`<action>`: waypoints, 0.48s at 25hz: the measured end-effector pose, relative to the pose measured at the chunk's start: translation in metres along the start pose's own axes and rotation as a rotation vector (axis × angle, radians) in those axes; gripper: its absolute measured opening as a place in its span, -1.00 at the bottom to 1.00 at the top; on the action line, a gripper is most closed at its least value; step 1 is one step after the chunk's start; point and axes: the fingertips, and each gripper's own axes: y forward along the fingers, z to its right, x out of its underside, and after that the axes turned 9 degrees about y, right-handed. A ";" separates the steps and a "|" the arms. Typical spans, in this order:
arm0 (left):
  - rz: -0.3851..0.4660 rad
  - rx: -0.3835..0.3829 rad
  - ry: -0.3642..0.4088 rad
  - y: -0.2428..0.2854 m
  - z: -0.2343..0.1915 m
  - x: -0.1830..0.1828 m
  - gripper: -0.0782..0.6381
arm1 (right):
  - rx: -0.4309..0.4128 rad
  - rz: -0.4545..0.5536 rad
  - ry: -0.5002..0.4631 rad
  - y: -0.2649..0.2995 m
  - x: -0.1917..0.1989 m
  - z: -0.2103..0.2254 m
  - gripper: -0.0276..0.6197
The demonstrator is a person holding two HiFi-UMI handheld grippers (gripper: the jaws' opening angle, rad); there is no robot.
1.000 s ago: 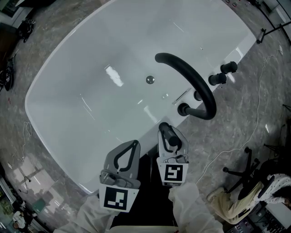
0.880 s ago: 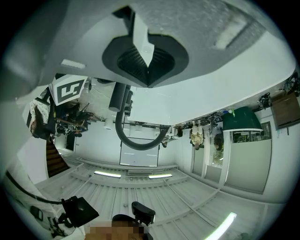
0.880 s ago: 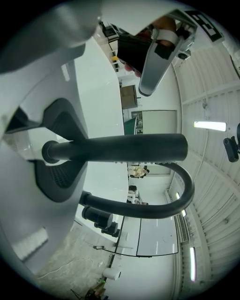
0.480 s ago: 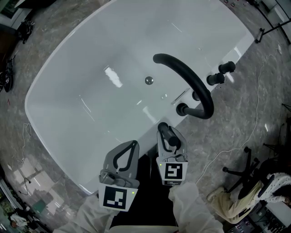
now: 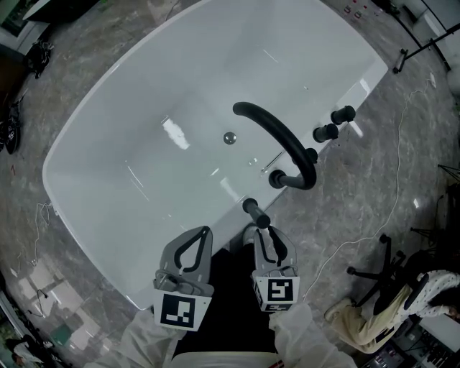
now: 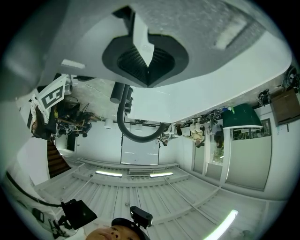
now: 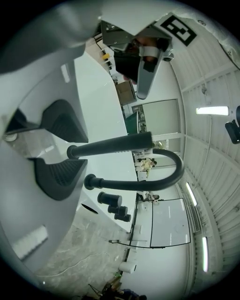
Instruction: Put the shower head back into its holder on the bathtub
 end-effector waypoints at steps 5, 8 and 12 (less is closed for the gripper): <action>0.033 0.003 0.041 -0.014 -0.003 -0.027 -0.80 | 0.017 0.070 0.014 -0.042 -0.048 0.002 -0.65; 0.060 0.004 0.044 -0.025 -0.004 -0.047 -0.80 | 0.032 0.112 0.032 -0.063 -0.078 0.001 -0.72; 0.084 0.019 0.051 -0.040 0.003 -0.069 -0.80 | 0.034 0.142 0.030 -0.091 -0.107 -0.010 -0.78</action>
